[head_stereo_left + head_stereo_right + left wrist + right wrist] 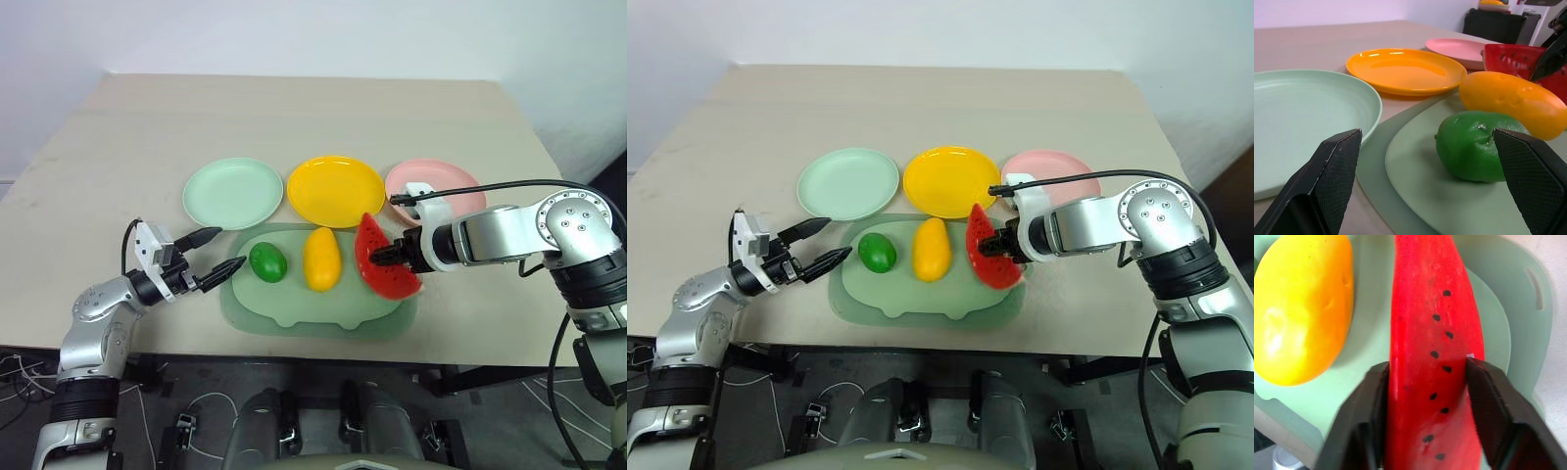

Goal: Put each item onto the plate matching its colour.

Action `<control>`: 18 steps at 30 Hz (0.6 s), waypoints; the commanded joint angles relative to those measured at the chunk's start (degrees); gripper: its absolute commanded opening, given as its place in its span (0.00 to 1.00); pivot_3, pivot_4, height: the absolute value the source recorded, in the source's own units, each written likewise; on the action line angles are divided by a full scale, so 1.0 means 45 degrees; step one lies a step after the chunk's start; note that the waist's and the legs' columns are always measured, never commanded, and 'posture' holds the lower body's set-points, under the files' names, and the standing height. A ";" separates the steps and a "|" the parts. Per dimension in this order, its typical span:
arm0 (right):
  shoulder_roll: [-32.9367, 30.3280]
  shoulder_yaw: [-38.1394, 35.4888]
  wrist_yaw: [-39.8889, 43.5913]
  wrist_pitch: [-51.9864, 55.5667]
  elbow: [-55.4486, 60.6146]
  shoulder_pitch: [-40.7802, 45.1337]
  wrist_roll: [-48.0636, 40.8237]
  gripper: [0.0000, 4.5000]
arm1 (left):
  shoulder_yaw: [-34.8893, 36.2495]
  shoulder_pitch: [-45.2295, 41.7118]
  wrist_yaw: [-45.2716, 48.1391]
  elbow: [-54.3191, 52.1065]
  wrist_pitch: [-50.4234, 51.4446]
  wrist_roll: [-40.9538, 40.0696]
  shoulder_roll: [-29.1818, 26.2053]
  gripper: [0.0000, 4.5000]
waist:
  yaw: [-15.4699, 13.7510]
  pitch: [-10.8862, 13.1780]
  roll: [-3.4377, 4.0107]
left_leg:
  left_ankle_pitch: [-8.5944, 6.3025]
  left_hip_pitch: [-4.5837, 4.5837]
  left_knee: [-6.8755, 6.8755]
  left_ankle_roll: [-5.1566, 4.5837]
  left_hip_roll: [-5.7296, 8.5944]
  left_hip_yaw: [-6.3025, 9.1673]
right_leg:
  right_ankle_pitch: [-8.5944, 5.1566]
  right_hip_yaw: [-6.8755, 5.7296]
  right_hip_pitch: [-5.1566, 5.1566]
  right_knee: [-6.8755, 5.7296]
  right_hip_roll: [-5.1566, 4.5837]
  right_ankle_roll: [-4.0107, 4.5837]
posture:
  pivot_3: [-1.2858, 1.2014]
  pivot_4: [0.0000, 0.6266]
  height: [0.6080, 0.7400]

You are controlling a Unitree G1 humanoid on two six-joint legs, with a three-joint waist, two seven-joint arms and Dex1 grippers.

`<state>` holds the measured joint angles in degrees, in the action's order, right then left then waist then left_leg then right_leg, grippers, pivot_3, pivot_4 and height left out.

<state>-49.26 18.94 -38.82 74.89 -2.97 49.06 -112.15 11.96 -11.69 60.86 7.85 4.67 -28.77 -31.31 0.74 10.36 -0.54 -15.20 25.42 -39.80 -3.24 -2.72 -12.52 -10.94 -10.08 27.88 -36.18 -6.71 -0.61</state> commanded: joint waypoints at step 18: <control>0.0119 -0.0119 1.0282 -0.3315 -0.5415 0.3458 1.2719 0.41 | 0.0292 -0.0018 -0.0155 -0.0370 -0.0173 -0.0027 -0.0205 1.00 | 0.0044 0.0002 0.0006 | -0.0003 0.0021 0.0004 -0.0005 -0.0007 -0.0025 | -0.0014 0.0009 0.0046 -0.0003 0.0008 -0.0025 | 0.52 0.24 0.67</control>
<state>-49.51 17.54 1.73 64.15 -23.63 63.06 -62.31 12.35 -11.55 60.41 7.68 4.62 -28.76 -31.60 0.94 10.37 -0.52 -15.22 25.52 -39.78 -3.26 -2.75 -12.64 -10.99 -10.04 28.11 -36.21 -6.68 -0.71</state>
